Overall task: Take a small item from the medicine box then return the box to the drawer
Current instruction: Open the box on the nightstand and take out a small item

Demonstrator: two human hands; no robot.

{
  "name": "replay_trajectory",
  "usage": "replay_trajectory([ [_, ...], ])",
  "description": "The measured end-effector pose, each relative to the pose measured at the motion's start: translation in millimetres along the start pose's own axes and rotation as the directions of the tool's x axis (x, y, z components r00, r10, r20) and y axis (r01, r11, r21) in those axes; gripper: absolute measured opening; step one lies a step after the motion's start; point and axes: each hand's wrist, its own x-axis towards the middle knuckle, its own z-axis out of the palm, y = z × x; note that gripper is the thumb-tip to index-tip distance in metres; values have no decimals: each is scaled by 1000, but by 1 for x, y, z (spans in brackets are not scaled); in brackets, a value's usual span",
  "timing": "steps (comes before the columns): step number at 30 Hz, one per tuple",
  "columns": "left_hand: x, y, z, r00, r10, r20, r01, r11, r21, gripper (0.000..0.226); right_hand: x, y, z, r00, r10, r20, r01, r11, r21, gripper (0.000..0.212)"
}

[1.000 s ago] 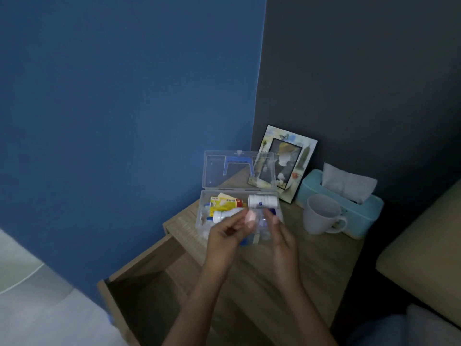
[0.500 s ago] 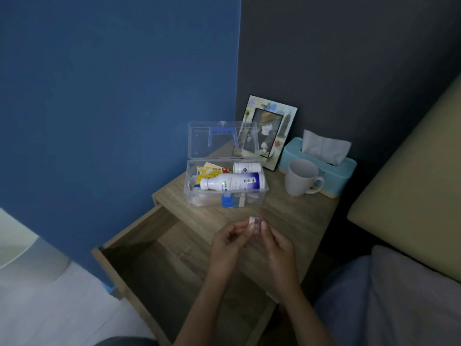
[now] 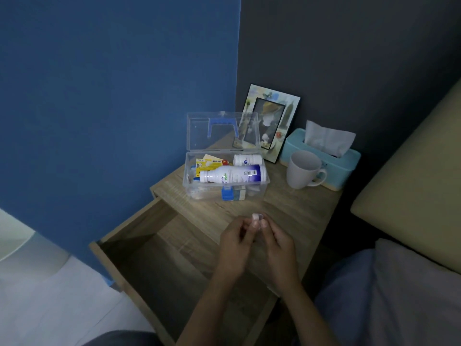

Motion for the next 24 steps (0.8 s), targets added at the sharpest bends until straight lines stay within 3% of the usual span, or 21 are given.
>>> replay_trajectory([
  [8,4,-4,3,993,-14,113,3,996,89,26,1,7,-3,1000,13,-2,-13,1000,1,26],
  [17,3,-7,7,997,-63,50,60,997,46,35,-6,8,3,999,-38,-2,38,997,-71,34],
  [24,2,-6,7,999,-46,-3,46,981,187,44,-4,14,1,999,-30,-40,29,1000,-10,28],
])
